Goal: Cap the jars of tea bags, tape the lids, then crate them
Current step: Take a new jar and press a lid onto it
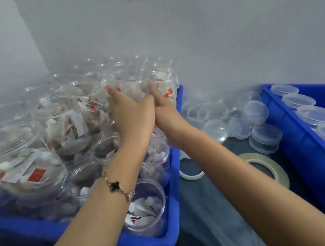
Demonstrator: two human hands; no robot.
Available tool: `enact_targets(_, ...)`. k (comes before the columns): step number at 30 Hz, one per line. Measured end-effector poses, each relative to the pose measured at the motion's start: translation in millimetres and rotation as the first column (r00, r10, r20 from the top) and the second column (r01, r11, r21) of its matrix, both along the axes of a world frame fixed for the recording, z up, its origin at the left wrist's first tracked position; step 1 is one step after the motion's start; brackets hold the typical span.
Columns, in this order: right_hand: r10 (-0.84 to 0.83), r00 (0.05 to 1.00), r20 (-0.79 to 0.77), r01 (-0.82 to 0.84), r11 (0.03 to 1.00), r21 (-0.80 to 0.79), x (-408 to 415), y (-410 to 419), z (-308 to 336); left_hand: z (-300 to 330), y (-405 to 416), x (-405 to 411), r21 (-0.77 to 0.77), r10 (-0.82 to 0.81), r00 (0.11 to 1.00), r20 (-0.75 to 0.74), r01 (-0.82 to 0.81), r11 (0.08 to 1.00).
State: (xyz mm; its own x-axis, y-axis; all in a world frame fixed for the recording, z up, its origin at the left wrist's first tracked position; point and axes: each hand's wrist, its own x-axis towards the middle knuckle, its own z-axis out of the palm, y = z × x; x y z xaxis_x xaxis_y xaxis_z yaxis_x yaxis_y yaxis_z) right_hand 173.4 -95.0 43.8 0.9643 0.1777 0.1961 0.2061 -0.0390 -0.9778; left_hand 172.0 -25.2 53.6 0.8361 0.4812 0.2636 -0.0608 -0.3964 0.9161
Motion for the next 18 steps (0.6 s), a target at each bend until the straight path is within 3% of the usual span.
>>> enact_targets(4,-0.227,0.969,0.095,0.217,0.971,0.103,-42.0,-41.7,0.0,5.8,-49.5,-38.6,-0.083,-0.121,0.975,0.187,0.139,0.987)
enact_targets(6,-0.344,0.932,0.113,0.326,0.933,0.153,-68.3,-63.8,-9.4,-1.8,-76.8,-56.8,-0.167,-0.172,0.97,0.173,0.201,0.965)
enact_targets(10,-0.48,0.87,0.114,0.476,0.877,0.064,-118.6,-99.9,-43.9,-42.7,-123.2,-84.4,-0.315,-0.266,0.96,-0.086,0.227,0.922)
enact_targets(18,-0.515,0.847,-0.129,0.51,0.857,-0.074,-141.2,-145.2,-123.6,-121.2,-157.1,-97.4,-0.235,-0.353,0.858,-0.372,0.281,0.93)
